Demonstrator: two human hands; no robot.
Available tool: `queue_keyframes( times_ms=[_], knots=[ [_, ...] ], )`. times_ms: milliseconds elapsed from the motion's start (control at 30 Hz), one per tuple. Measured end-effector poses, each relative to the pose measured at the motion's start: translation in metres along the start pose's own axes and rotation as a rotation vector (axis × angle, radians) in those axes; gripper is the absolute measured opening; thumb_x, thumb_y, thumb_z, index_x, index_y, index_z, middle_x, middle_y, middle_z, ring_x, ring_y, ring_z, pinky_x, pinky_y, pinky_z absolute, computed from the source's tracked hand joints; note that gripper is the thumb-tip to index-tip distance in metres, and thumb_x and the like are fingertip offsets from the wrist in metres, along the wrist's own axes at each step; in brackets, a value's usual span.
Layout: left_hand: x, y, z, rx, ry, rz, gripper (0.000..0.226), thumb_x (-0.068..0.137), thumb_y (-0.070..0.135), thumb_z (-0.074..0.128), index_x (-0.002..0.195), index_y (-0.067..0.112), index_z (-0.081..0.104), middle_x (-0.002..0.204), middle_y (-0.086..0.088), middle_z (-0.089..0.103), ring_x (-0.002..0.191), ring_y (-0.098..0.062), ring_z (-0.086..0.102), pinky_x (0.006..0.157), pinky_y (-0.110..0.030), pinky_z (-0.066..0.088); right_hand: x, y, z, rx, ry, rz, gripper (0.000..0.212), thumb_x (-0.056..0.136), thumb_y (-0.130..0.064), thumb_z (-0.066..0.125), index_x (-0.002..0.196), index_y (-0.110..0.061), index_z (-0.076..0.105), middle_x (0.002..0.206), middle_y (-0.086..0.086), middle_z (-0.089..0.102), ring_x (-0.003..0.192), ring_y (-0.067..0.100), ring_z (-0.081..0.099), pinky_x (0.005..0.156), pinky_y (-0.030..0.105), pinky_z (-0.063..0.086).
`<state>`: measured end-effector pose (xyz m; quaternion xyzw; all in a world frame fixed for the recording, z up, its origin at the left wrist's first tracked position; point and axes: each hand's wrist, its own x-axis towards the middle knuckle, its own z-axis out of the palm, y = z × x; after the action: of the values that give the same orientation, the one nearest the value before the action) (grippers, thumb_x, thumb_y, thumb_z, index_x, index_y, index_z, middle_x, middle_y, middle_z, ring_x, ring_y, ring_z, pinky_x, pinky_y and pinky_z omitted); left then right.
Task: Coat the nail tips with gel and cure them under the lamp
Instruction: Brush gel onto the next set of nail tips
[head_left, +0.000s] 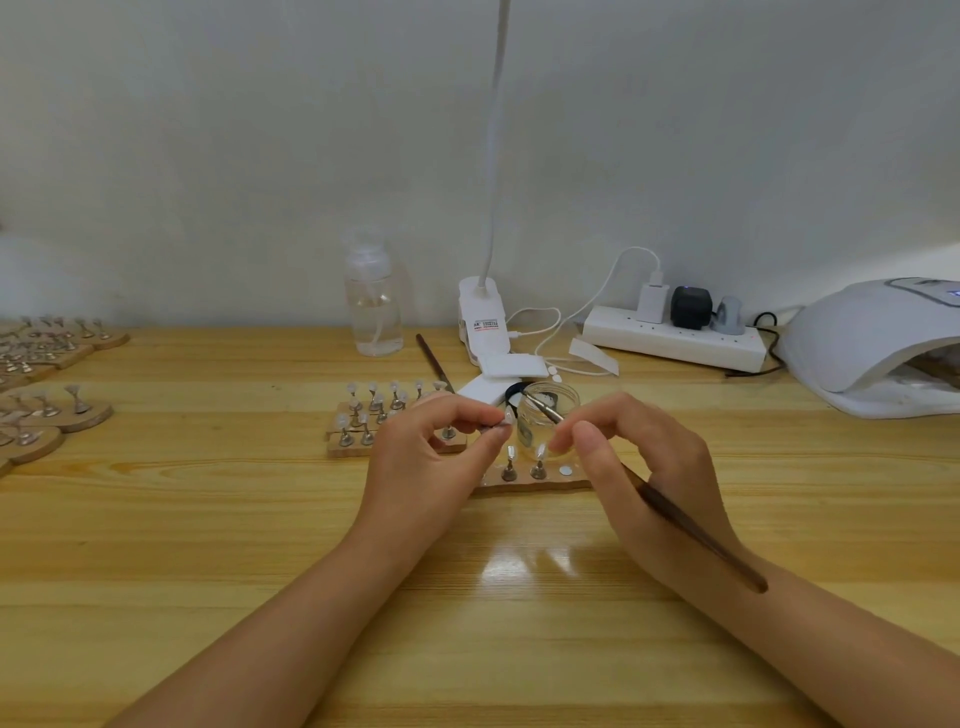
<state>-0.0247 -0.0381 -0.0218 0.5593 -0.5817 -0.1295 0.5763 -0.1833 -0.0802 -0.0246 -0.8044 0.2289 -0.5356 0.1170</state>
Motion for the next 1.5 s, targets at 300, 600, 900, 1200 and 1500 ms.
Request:
queue_keyframes(
  times_ms=[300, 600, 900, 1200, 1500],
  knots=[
    [0.001, -0.0026, 0.0016, -0.003, -0.012, -0.001, 0.021, 0.07, 0.011, 0.075, 0.071, 0.031, 0.068, 0.075, 0.01, 0.067, 0.079, -0.007, 0.059, 0.063, -0.016, 0.043, -0.0018, 0.0027, -0.0002, 0.125, 0.019, -0.035, 0.044, 0.09, -0.021, 0.031, 0.063, -0.009, 0.063, 0.059, -0.005, 0.06, 0.059, 0.003, 0.052, 0.059, 0.027, 0.042],
    [0.0006, -0.0023, 0.0009, -0.002, -0.016, 0.009, 0.021, 0.07, 0.011, 0.075, 0.071, 0.031, 0.068, 0.074, 0.012, 0.066, 0.078, -0.008, 0.059, 0.064, -0.016, 0.043, -0.0022, 0.0035, 0.0009, 0.152, 0.03, -0.029, 0.042, 0.091, -0.02, 0.029, 0.065, -0.015, 0.062, 0.061, -0.012, 0.059, 0.06, -0.005, 0.051, 0.06, 0.024, 0.041],
    [0.0007, -0.0022, 0.001, -0.005, -0.016, 0.012, 0.022, 0.071, 0.01, 0.075, 0.071, 0.03, 0.068, 0.076, 0.011, 0.065, 0.08, -0.01, 0.06, 0.065, -0.026, 0.046, -0.0013, 0.0028, 0.0012, 0.144, 0.04, -0.009, 0.038, 0.092, -0.021, 0.028, 0.068, -0.022, 0.059, 0.062, -0.011, 0.06, 0.06, -0.005, 0.052, 0.061, 0.021, 0.041],
    [0.001, -0.0039, 0.0012, 0.0, -0.02, 0.009, 0.021, 0.071, 0.01, 0.075, 0.07, 0.03, 0.067, 0.076, 0.008, 0.065, 0.08, -0.008, 0.058, 0.064, -0.021, 0.044, -0.002, 0.0025, 0.0007, 0.186, 0.011, 0.053, 0.036, 0.091, -0.026, 0.028, 0.07, -0.026, 0.058, 0.062, -0.01, 0.06, 0.061, -0.001, 0.055, 0.062, 0.021, 0.041],
    [0.001, -0.0042, 0.0016, 0.004, -0.014, 0.025, 0.024, 0.07, 0.011, 0.075, 0.07, 0.033, 0.066, 0.075, 0.01, 0.065, 0.079, -0.008, 0.059, 0.063, -0.018, 0.043, -0.0013, 0.0018, 0.0003, 0.166, 0.01, 0.05, 0.039, 0.091, -0.026, 0.029, 0.069, -0.02, 0.061, 0.064, -0.01, 0.061, 0.062, 0.0, 0.055, 0.062, 0.025, 0.043]
  ],
)
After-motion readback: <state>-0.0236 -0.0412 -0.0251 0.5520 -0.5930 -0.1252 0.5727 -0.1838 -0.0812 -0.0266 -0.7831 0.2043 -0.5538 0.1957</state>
